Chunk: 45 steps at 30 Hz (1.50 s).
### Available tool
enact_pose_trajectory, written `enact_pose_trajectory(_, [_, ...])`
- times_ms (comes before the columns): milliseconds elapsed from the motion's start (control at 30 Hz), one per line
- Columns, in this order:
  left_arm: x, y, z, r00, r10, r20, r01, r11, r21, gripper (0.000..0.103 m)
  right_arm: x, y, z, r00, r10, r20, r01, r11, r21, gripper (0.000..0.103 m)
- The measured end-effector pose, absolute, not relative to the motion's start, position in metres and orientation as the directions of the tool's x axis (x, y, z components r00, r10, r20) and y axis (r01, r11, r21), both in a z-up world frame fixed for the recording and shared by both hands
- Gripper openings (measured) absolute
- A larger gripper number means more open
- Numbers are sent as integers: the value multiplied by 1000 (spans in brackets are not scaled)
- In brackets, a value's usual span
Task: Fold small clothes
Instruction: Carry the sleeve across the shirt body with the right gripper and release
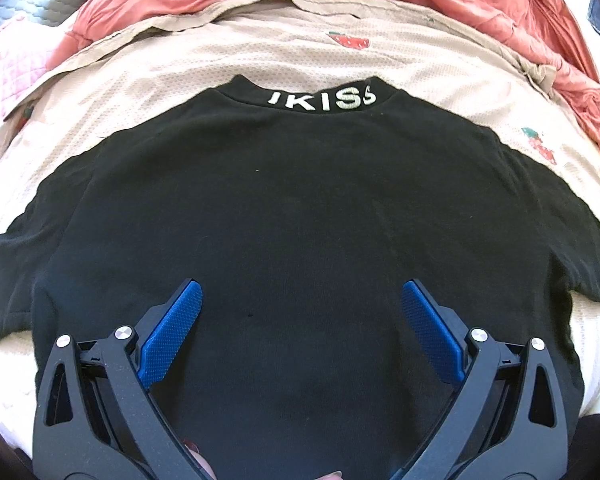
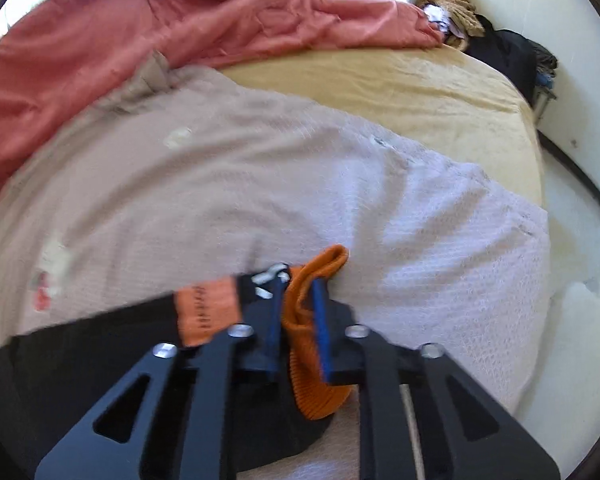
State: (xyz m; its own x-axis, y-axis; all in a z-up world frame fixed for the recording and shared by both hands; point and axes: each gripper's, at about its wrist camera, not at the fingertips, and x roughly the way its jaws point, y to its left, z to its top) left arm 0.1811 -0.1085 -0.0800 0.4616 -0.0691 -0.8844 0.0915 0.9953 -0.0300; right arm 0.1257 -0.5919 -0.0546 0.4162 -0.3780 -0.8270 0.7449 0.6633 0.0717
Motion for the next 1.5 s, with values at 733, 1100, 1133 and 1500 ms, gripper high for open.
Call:
enact_pose_trajectory(733, [159,-23,-52,519,-107,-848,-59,985,-161,94,222,-294,-17,661,269,-701,-63,950,305,6])
enact_pose_trajectory(1100, [160,-3,-62,485,-189,-854,-105,957,-271,94,216,-233,-40,527,491,-694,-307,871,384,39])
enact_pose_trajectory(1133, [160,-5,-61,483,-200,-852,-102,954,-281,94,216,-237,-36,532,499,-684,-314,867,388,40])
enact_pose_trajectory(1500, [181,-91,-62,399,-414,-818,65,903,-425,87,224,-322,-16,651,328,-684,-102,931,350,49])
